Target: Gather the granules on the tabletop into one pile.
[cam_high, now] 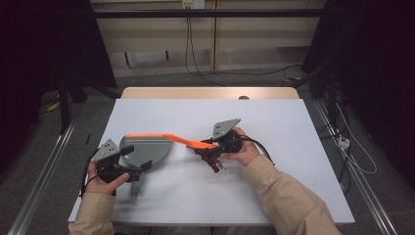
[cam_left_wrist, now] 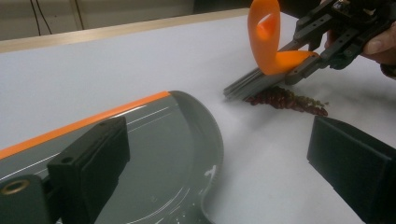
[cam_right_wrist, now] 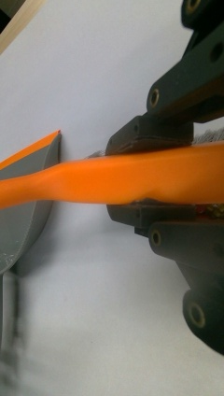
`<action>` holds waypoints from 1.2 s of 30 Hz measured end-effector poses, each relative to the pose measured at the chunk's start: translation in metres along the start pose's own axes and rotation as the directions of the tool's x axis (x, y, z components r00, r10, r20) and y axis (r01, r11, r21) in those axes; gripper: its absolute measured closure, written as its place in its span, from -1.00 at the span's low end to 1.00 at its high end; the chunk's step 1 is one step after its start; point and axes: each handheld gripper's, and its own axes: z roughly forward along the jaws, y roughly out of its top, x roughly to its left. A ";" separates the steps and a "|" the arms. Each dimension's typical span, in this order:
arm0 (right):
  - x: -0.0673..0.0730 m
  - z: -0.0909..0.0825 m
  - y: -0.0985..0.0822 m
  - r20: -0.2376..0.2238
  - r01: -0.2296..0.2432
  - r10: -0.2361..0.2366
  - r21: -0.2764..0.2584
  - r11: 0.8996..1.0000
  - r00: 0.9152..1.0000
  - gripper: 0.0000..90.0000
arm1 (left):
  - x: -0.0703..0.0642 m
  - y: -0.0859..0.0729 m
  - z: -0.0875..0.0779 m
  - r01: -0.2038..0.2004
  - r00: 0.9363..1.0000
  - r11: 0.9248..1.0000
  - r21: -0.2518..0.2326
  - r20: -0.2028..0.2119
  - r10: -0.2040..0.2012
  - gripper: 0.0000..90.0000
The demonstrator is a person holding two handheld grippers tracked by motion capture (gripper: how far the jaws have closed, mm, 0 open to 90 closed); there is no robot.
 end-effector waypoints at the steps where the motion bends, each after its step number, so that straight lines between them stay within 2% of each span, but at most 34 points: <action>1: 0.001 0.000 0.001 -0.003 -0.005 0.005 0.003 1.000 1.000 0.53 | 0.000 0.000 0.000 0.000 1.000 1.000 0.000 0.000 0.000 -0.87; 12: 0.007 -0.002 0.006 -0.015 -0.065 0.065 0.027 0.998 0.998 0.54 | -0.001 0.001 0.001 -0.003 1.000 1.000 0.002 0.005 0.003 -0.87; 17: 0.012 0.000 0.008 -0.005 -0.066 0.066 0.033 0.997 0.998 0.54 | -0.001 0.001 0.001 -0.005 1.000 1.000 0.005 0.006 0.005 -0.87; 28: 0.019 -0.001 0.008 -0.017 -0.060 0.061 0.027 0.998 0.998 0.54 | -0.002 0.001 0.001 -0.007 1.000 1.000 0.003 0.009 0.007 -0.87; 36: 0.022 -0.001 0.010 -0.012 -0.077 0.077 0.027 0.997 0.997 0.54 | -0.002 0.001 0.001 -0.007 1.000 1.000 0.003 0.011 0.007 -0.87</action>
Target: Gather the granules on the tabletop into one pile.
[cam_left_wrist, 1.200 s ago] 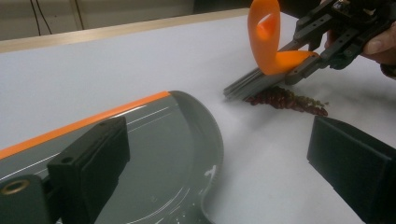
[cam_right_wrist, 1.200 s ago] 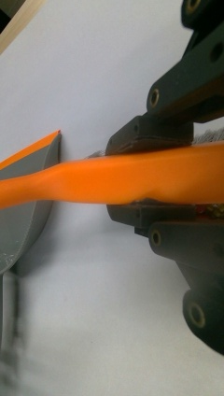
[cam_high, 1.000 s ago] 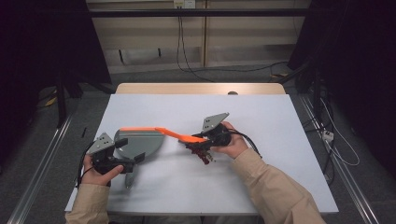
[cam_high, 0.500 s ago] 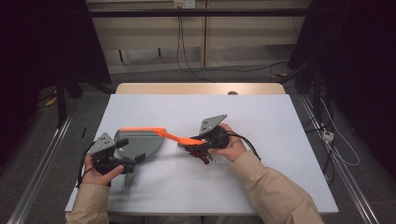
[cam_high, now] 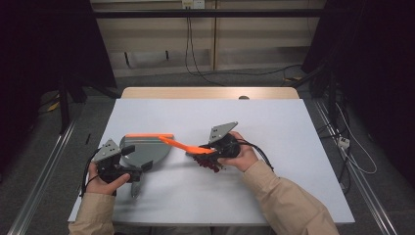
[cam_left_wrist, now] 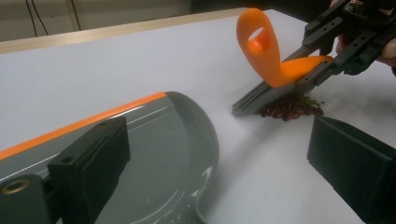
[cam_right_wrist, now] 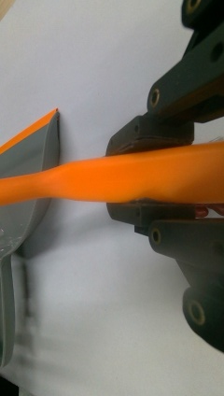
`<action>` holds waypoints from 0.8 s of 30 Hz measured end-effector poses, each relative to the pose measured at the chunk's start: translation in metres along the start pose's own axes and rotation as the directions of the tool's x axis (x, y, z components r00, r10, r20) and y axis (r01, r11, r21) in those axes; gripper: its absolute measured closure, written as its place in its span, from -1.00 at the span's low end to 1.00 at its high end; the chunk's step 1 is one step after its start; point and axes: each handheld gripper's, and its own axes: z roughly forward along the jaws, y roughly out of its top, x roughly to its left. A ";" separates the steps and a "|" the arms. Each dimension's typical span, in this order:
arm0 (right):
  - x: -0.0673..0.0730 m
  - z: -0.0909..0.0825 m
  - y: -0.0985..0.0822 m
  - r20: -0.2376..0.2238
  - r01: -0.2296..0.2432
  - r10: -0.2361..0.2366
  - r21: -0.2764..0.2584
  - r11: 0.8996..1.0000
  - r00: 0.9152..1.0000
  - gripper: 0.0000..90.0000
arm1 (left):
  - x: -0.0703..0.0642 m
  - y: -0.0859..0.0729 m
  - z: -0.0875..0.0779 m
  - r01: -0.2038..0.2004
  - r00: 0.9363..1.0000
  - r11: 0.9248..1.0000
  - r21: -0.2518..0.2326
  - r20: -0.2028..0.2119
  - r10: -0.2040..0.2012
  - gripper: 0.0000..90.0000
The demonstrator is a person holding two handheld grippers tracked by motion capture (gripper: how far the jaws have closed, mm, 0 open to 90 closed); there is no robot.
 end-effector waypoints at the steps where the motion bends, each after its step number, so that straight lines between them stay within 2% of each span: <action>1: 0.000 0.000 0.000 -0.002 0.004 -0.004 0.000 1.000 1.000 0.54 | 0.000 0.000 0.000 0.000 1.000 1.000 0.000 0.000 0.000 -0.87; 8: -0.006 -0.001 0.000 0.016 -0.015 0.016 -0.021 1.000 1.000 0.55 | 0.000 0.000 0.000 0.000 1.000 1.000 -0.001 0.000 0.000 -0.87; 16: -0.020 -0.006 -0.002 0.052 -0.069 0.071 -0.050 0.996 0.996 0.56 | 0.001 0.000 0.000 -0.001 1.000 1.000 0.002 -0.002 0.001 -0.87; 24: -0.024 -0.014 -0.004 0.073 -0.121 0.127 -0.080 0.989 0.989 0.56 | 0.001 -0.001 0.001 0.000 1.000 1.000 0.003 -0.001 0.000 -0.87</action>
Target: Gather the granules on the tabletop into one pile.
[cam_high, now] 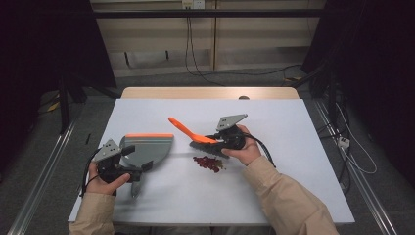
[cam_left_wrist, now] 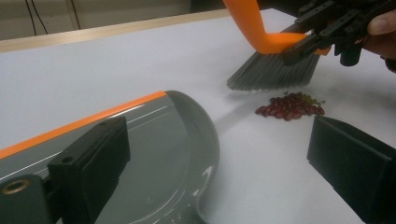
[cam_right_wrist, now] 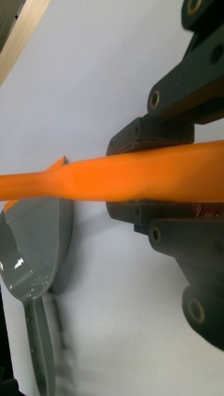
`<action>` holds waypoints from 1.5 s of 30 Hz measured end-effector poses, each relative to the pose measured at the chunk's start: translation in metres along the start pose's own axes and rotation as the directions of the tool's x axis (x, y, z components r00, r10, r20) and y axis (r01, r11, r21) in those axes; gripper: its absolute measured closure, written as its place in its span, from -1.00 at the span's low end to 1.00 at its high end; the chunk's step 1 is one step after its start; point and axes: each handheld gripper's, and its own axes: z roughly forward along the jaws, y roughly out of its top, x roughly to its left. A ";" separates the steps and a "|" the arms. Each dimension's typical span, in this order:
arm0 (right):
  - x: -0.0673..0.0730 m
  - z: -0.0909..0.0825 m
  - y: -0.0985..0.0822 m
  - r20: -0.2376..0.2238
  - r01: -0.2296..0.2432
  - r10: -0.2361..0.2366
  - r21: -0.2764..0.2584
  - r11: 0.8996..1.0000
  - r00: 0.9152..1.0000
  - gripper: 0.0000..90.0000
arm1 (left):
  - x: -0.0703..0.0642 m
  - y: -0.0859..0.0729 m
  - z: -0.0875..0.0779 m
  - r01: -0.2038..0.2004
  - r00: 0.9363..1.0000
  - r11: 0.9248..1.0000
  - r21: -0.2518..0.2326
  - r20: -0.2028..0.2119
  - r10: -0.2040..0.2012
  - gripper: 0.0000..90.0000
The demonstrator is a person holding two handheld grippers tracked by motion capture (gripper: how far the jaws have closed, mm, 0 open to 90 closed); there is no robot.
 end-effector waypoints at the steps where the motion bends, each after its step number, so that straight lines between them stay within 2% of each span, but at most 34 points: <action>1: 0.000 -0.002 0.000 0.003 -0.005 0.005 -0.006 1.000 1.000 0.56 | 0.000 0.000 0.000 0.002 1.000 1.000 0.000 -0.001 -0.002 -0.87; 6: 0.003 -0.010 -0.002 0.010 -0.012 0.013 -0.023 1.000 1.000 0.56 | 0.000 -0.001 0.000 0.002 1.000 1.000 0.001 0.002 -0.002 -0.87; 10: 0.003 -0.012 -0.005 0.004 -0.021 0.021 -0.015 1.000 1.000 0.56 | 0.000 0.000 0.001 0.002 1.000 1.000 0.000 0.003 -0.002 -0.87; 12: 0.006 -0.015 -0.004 0.011 -0.049 0.050 -0.035 0.998 0.999 0.56 | 0.000 0.000 0.001 0.002 1.000 1.000 0.002 0.001 -0.002 -0.87; 15: 0.015 -0.018 -0.001 0.039 -0.130 0.133 -0.077 0.989 0.990 0.56 | 0.000 0.000 0.001 0.002 1.000 1.000 0.001 -0.001 -0.002 -0.87; 16: 0.018 -0.018 0.000 0.045 -0.162 0.167 -0.093 0.982 0.985 0.56 | 0.000 0.000 0.001 0.001 1.000 1.000 0.001 0.000 -0.001 -0.87; 17: 0.022 -0.018 0.001 0.055 -0.209 0.216 -0.116 0.971 0.975 0.56 | 0.000 0.000 0.001 0.002 1.000 1.000 0.001 -0.001 -0.002 -0.87; 18: 0.026 -0.017 0.001 0.059 -0.249 0.259 -0.141 0.958 0.964 0.56 | -0.001 0.000 0.001 0.001 1.000 1.000 -0.001 -0.001 -0.001 -0.87; 20: 0.035 -0.013 0.002 0.060 -0.327 0.343 -0.183 0.927 0.937 0.56 | -0.001 0.000 0.000 0.000 1.000 1.000 -0.002 -0.001 0.000 -0.87; 23: 0.046 -0.002 0.002 0.060 -0.405 0.424 -0.206 0.891 0.903 0.56 | -0.001 0.001 0.000 -0.002 1.000 1.000 0.000 -0.002 0.002 -0.87; 29: 0.059 0.017 0.003 0.090 -0.493 0.521 -0.220 0.842 0.849 0.56 | -0.001 0.001 -0.002 -0.001 1.000 1.000 -0.006 -0.002 0.001 -0.87; 30: 0.060 0.019 0.003 0.091 -0.497 0.526 -0.224 0.838 0.846 0.56 | -0.001 0.000 -0.002 -0.002 1.000 1.000 -0.005 -0.003 0.002 -0.87; 31: 0.061 0.021 0.003 0.099 -0.507 0.538 -0.228 0.831 0.837 0.56 | -0.001 0.000 -0.002 -0.002 1.000 1.000 -0.005 -0.002 0.002 -0.87; 34: 0.061 0.029 0.003 0.099 -0.533 0.563 -0.223 0.816 0.821 0.56 | -0.001 0.000 -0.001 -0.001 1.000 1.000 -0.005 0.000 0.001 -0.87; 35: 0.061 0.032 0.002 0.105 -0.539 0.569 -0.220 0.813 0.815 0.56 | -0.001 0.000 -0.001 -0.001 1.000 1.000 -0.005 0.001 0.001 -0.87; 36: 0.060 0.035 0.002 0.113 -0.538 0.567 -0.214 0.816 0.816 0.56 | -0.001 0.001 -0.002 0.000 1.000 1.000 -0.006 -0.001 0.000 -0.87; 37: 0.059 0.038 0.002 0.123 -0.542 0.572 -0.211 0.813 0.811 0.56 | 0.000 0.000 -0.002 0.000 1.000 1.000 -0.006 -0.001 0.000 -0.87; 39: 0.055 0.040 0.001 0.141 -0.552 0.584 -0.213 0.807 0.799 0.56 | 0.000 0.000 -0.002 0.002 1.000 1.000 -0.007 -0.003 -0.002 -0.87; 40: 0.053 0.041 0.001 0.150 -0.561 0.594 -0.213 0.800 0.790 0.56 | 0.000 0.000 -0.002 0.001 1.000 1.000 -0.007 -0.003 -0.001 -0.87; 41: 0.051 0.041 0.000 0.164 -0.563 0.597 -0.212 0.799 0.785 0.57 | 0.000 0.000 -0.002 0.001 1.000 1.000 -0.006 -0.004 -0.001 -0.87; 42: 0.050 0.041 0.000 0.175 -0.560 0.594 -0.207 0.802 0.785 0.57 | 0.000 0.000 -0.002 0.002 1.000 1.000 -0.005 -0.003 -0.002 -0.87; 45: 0.047 0.037 -0.002 0.204 -0.565 0.598 -0.198 0.801 0.775 0.58 | 0.000 0.000 -0.002 0.001 1.000 1.000 -0.004 -0.004 -0.001 -0.87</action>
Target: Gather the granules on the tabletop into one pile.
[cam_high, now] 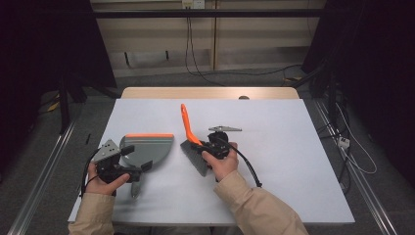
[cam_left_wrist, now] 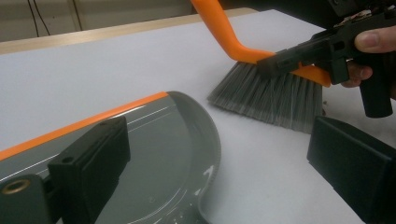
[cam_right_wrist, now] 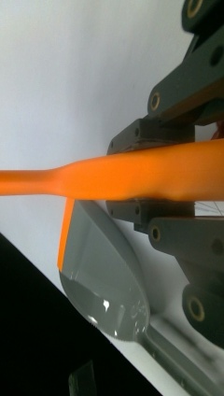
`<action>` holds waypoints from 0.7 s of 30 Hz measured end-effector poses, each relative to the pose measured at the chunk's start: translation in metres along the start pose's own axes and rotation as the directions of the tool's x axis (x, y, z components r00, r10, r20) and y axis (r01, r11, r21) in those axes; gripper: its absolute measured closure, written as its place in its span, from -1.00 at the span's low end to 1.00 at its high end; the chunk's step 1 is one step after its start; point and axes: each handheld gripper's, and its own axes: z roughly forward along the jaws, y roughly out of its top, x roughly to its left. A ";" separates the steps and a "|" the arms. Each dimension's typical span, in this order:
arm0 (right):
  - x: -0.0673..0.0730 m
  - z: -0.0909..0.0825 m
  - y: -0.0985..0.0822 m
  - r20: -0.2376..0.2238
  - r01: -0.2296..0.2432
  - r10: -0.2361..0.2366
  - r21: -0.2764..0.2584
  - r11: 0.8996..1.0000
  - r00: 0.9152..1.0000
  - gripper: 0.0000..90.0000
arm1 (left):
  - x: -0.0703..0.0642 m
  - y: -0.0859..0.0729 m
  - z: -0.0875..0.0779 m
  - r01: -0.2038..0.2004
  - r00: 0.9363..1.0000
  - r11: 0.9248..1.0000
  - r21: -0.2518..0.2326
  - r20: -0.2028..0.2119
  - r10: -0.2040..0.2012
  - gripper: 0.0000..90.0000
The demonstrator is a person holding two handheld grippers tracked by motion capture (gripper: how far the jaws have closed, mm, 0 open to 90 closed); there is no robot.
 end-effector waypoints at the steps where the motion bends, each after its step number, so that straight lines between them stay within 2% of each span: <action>1: -0.002 -0.001 0.000 0.010 -0.006 0.006 -0.001 1.000 1.000 0.58 | 0.000 0.000 0.000 0.000 1.000 1.000 0.000 0.001 0.000 -0.87; 4: -0.008 -0.005 -0.001 0.020 -0.030 0.030 -0.003 1.000 0.999 0.58 | -0.001 0.000 0.000 -0.002 1.000 1.000 -0.001 0.002 0.002 -0.87; 9: -0.013 -0.014 -0.003 0.043 -0.027 0.028 -0.004 1.000 0.999 0.58 | -0.002 0.000 0.001 -0.004 1.000 1.000 0.001 0.002 0.004 -0.87; 16: -0.024 -0.027 -0.006 0.072 -0.045 0.046 -0.016 0.999 0.996 0.57 | -0.003 0.001 0.001 -0.011 1.000 1.000 0.003 0.002 0.011 -0.87; 21: -0.029 -0.033 -0.006 0.086 -0.035 0.036 -0.014 0.999 0.996 0.57 | -0.003 0.001 0.002 -0.011 1.000 1.000 0.002 0.001 0.011 -0.87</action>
